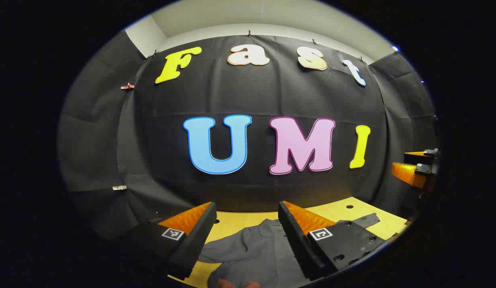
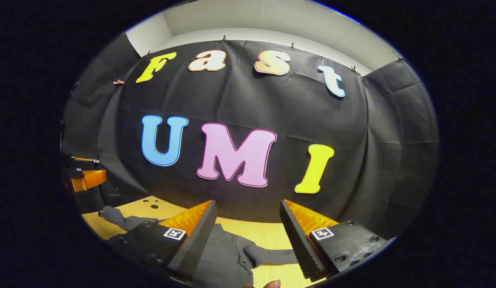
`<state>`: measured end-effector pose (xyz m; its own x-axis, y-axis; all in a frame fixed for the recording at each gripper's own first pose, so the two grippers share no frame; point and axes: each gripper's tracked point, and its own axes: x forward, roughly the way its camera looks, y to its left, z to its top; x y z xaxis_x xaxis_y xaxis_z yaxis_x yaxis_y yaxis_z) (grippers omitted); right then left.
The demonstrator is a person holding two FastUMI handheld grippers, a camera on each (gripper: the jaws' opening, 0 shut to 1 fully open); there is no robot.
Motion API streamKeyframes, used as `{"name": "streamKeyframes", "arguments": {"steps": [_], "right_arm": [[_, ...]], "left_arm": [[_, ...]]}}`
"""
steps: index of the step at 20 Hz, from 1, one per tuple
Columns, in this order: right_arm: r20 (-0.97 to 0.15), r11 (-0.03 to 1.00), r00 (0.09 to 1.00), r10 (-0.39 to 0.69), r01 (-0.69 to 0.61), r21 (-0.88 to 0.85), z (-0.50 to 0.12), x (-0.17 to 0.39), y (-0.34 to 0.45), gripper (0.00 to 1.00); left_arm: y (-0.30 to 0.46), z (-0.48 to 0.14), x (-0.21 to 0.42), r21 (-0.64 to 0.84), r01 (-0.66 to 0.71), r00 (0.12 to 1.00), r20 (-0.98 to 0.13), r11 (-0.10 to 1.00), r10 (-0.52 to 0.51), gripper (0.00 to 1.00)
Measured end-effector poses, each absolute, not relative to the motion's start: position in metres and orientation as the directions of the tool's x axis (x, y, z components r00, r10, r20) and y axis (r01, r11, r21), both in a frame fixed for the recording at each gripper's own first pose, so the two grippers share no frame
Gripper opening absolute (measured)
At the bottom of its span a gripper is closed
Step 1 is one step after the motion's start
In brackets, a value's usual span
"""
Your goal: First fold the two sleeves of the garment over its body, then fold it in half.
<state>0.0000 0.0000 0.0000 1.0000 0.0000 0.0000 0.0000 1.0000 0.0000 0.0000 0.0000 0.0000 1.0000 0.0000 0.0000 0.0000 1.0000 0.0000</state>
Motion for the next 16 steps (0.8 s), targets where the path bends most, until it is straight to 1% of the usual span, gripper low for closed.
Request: {"name": "streamKeyframes", "arguments": {"steps": [7,16], "right_arm": [[-0.013,1.0,1.0,0.006,-0.006,-0.004,-0.005,0.006,-0.008,0.98],[-0.041,1.0,0.999,0.0,0.0,0.007,-0.023,0.021,-0.027,0.96]], "left_arm": [[-0.008,-0.003,0.006,-0.012,0.005,1.0,-0.027,1.0,-0.005,0.98],[-0.021,-0.001,0.014,0.031,0.012,1.0,-0.023,0.999,-0.011,0.98]]}}
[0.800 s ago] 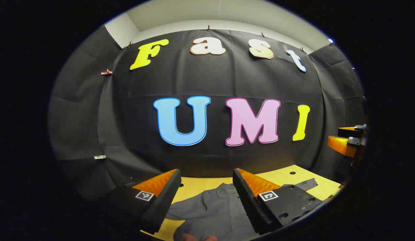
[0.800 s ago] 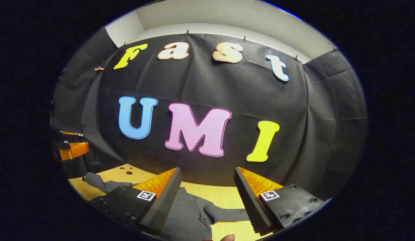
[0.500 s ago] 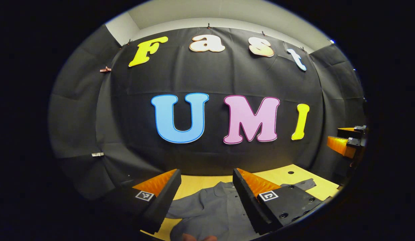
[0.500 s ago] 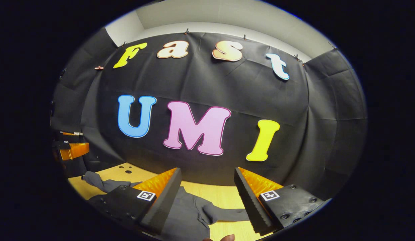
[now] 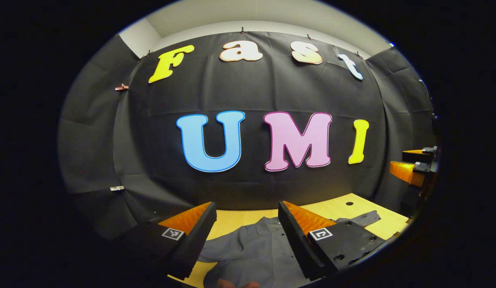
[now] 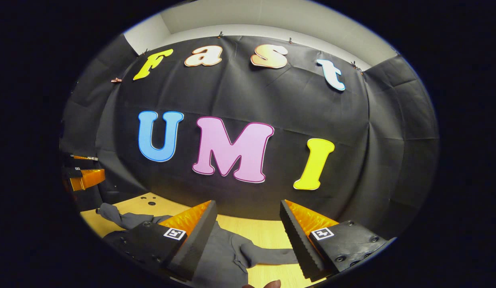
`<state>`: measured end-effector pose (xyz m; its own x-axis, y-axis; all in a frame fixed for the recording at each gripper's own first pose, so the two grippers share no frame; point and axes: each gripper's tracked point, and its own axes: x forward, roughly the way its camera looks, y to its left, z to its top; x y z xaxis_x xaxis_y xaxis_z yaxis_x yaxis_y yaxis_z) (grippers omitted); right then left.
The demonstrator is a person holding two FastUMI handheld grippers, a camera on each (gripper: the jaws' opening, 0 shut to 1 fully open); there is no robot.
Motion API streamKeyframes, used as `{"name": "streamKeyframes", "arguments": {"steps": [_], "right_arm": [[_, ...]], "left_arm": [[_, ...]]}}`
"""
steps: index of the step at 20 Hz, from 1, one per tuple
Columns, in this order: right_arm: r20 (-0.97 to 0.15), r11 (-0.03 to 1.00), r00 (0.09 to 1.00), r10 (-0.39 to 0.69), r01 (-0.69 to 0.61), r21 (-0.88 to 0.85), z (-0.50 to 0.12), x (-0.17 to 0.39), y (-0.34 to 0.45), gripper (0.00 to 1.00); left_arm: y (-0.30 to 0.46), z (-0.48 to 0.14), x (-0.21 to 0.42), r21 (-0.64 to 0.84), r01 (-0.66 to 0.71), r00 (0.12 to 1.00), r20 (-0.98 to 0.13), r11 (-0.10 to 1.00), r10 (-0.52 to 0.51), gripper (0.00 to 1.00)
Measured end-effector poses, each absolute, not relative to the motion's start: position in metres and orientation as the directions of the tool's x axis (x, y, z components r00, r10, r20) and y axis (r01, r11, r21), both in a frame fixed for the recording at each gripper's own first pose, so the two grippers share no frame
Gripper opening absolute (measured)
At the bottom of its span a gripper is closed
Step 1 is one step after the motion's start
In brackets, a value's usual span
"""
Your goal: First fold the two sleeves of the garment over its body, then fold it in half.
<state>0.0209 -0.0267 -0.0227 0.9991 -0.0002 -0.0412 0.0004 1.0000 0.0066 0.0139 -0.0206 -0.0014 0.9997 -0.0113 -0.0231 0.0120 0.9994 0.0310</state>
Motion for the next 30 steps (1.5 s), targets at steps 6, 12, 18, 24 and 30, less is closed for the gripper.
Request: {"name": "streamKeyframes", "arguments": {"steps": [6,12,18,24,30], "right_arm": [[-0.11,0.999,0.993,-0.034,0.034,0.0,-0.061,0.049,-0.075,0.98],[-0.233,0.997,0.97,-0.068,0.061,-0.039,-0.14,0.089,-0.131,0.98],[-0.395,0.995,0.914,-0.099,0.102,-0.013,-0.253,0.126,-0.181,0.98],[-0.534,0.987,0.836,-0.121,0.156,0.021,-0.352,0.15,-0.217,0.98],[-0.633,0.989,0.765,-0.117,0.15,-0.002,-0.423,0.158,-0.233,0.98]], "left_arm": [[-0.045,-0.006,0.022,0.042,0.018,0.999,-0.038,0.999,-0.016,0.98],[-0.071,-0.026,0.033,0.053,0.009,0.996,-0.086,0.999,-0.005,0.99],[-0.084,-0.029,0.043,0.043,-0.055,0.994,-0.095,0.998,0.059,0.98],[-0.084,-0.05,0.045,0.073,-0.113,0.982,-0.146,0.991,0.123,0.98],[-0.083,-0.063,0.047,0.098,-0.155,0.969,-0.178,0.983,0.17,0.98]]}}
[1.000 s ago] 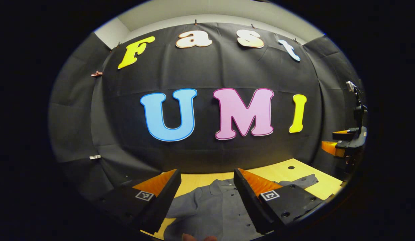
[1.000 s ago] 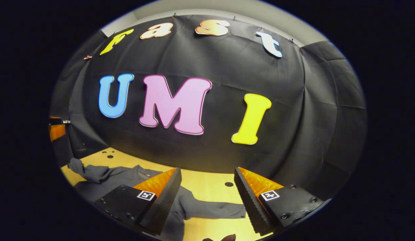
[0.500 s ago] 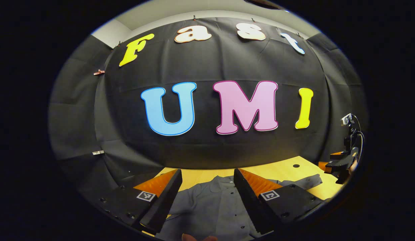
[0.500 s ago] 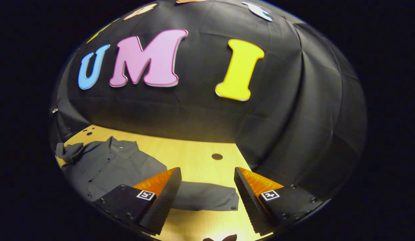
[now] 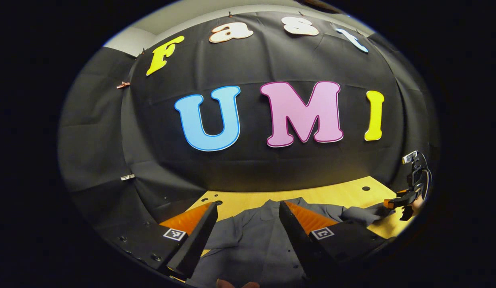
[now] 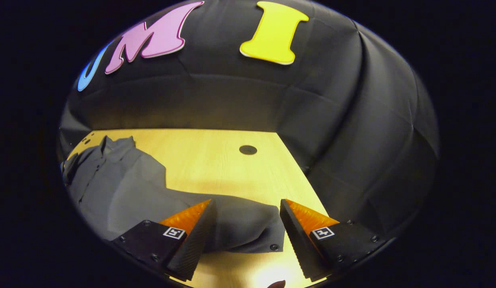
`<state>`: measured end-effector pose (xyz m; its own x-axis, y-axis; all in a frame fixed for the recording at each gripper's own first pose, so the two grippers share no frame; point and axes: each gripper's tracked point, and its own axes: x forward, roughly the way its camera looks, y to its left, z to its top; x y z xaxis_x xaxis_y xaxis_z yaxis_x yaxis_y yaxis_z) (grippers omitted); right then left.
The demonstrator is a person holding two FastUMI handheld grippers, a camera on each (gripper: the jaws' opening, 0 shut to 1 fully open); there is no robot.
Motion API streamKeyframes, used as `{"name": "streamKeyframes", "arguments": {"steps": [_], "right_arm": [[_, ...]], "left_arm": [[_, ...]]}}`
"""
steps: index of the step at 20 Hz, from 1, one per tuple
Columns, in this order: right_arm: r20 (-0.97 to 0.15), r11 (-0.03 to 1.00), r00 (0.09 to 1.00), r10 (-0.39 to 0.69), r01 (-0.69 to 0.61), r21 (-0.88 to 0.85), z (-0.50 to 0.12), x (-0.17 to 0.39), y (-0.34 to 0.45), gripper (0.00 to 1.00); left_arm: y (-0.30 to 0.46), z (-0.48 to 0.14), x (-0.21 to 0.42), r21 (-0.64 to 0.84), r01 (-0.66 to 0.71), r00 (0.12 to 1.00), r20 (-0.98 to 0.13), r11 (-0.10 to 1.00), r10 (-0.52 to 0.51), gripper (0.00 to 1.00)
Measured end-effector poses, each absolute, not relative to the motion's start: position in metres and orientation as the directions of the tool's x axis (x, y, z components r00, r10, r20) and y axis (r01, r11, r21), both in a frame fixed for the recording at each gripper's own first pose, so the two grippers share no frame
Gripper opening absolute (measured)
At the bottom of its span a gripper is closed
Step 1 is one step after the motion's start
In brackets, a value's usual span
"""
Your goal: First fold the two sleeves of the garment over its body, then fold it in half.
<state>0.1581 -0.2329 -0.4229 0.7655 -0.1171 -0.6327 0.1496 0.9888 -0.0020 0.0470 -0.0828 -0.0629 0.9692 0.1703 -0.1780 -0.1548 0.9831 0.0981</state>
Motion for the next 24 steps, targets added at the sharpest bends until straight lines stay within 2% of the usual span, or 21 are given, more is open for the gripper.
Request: {"name": "streamKeyframes", "arguments": {"steps": [7,9,11,12,15,16,17,24], "right_arm": [[-0.732,0.985,0.672,-0.11,0.172,0.01,-0.48,0.15,-0.241,0.98],[-0.734,0.981,0.673,-0.095,0.189,0.046,-0.482,0.152,-0.241,0.99],[-0.751,0.968,0.658,-0.063,0.224,0.115,-0.48,0.151,-0.238,0.95],[-0.749,0.971,0.659,-0.064,0.213,0.105,-0.481,0.155,-0.239,0.8],[-0.741,0.993,0.665,-0.089,0.121,-0.011,-0.48,0.156,-0.236,0.1],[-0.745,0.995,0.66,-0.096,0.086,-0.051,-0.478,0.154,-0.236,0.02],[-0.736,0.995,0.669,-0.1,0.066,-0.074,-0.473,0.152,-0.233,0.07],[-0.65,0.977,0.73,-0.211,0.174,-0.123,-0.433,0.148,-0.231,0.07]], "left_arm": [[-0.084,-0.066,0.046,0.125,-0.173,0.963,-0.187,0.977,0.195,0.98],[-0.083,-0.067,0.045,0.124,-0.185,0.96,-0.19,0.975,0.206,0.98],[-0.082,-0.067,0.043,0.129,-0.199,0.957,-0.187,0.971,0.221,0.98],[-0.082,-0.068,0.041,0.131,-0.204,0.956,-0.188,0.97,0.226,0.98],[-0.078,-0.067,0.035,0.124,-0.22,0.952,-0.19,0.967,0.241,0.98],[-0.076,-0.067,0.031,0.122,-0.224,0.951,-0.188,0.967,0.244,0.98],[-0.074,-0.064,0.026,0.121,-0.222,0.953,-0.18,0.967,0.242,0.98],[-0.045,-0.063,0.018,0.104,-0.169,0.97,-0.161,0.98,0.185,0.98]]}}
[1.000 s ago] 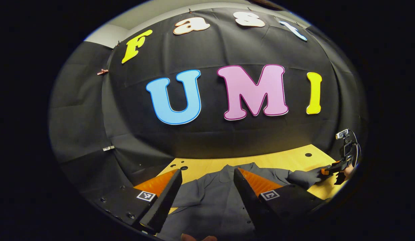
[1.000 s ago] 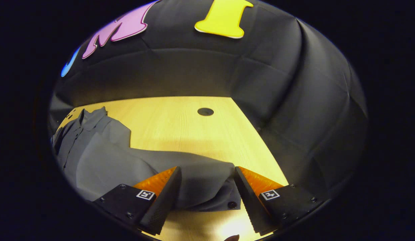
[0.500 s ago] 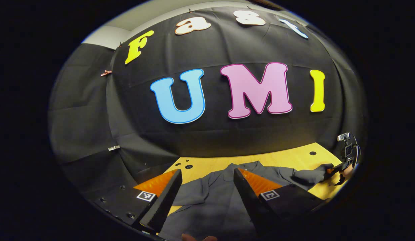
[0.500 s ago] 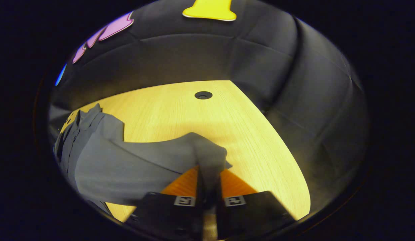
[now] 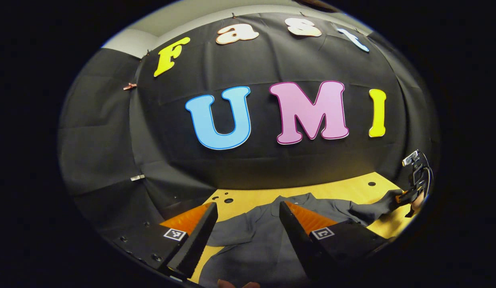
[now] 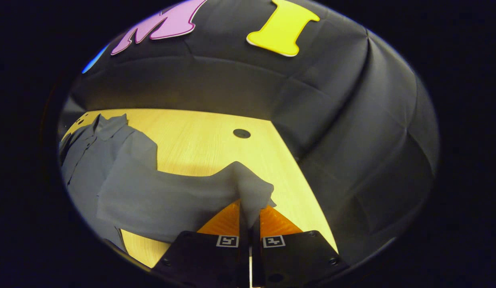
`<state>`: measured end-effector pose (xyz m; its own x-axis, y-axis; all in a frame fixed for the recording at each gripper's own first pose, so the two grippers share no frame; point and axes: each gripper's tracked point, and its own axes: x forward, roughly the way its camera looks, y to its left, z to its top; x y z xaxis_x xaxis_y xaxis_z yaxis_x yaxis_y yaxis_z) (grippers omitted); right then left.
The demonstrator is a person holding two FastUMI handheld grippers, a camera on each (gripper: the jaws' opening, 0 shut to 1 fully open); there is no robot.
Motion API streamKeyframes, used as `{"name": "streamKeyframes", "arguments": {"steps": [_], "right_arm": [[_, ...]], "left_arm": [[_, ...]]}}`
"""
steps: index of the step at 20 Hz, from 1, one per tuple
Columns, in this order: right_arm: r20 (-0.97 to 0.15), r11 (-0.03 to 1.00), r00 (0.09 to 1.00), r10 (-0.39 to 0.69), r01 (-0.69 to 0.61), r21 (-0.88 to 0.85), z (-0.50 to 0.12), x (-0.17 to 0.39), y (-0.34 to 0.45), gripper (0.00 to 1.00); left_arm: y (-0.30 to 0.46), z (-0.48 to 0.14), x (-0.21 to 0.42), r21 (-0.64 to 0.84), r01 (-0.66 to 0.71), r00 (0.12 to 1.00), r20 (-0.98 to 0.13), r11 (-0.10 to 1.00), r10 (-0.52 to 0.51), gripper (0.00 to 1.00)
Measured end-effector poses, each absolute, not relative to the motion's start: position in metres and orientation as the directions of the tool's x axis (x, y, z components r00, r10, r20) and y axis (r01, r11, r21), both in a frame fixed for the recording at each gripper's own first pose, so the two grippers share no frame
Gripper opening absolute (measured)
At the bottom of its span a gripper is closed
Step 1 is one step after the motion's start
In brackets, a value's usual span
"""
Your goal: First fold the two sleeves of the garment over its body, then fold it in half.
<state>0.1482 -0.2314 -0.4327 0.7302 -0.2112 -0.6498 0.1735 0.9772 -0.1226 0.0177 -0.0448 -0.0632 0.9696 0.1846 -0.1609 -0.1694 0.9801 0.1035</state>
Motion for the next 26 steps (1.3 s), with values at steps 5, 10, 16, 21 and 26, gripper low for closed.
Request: {"name": "streamKeyframes", "arguments": {"steps": [5,10,16,21,26], "right_arm": [[-0.575,0.953,0.765,-0.289,0.285,-0.099,-0.374,0.118,-0.225,0.07],[-0.496,0.935,0.8,-0.339,0.347,-0.079,-0.309,0.086,-0.207,0.07],[-0.409,0.936,0.846,-0.343,0.345,-0.07,-0.243,0.07,-0.157,0.07],[-0.358,0.965,0.899,-0.254,0.26,-0.032,-0.187,0.068,-0.08,0.07],[-0.332,0.991,0.935,-0.122,0.134,0.011,-0.167,0.087,0.015,0.07]], "left_arm": [[-0.013,-0.061,0.017,0.088,-0.116,0.98,-0.152,0.989,0.128,0.98],[0.016,-0.058,0.018,0.103,-0.065,0.988,-0.132,0.993,0.078,0.97],[0.054,-0.062,0.02,0.082,-0.04,0.992,-0.118,0.996,0.049,0.98],[0.092,-0.076,0.02,0.058,-0.049,0.991,-0.123,0.997,0.056,0.98],[0.139,-0.098,0.022,0.03,-0.09,0.985,-0.144,0.995,0.093,0.98]]}}
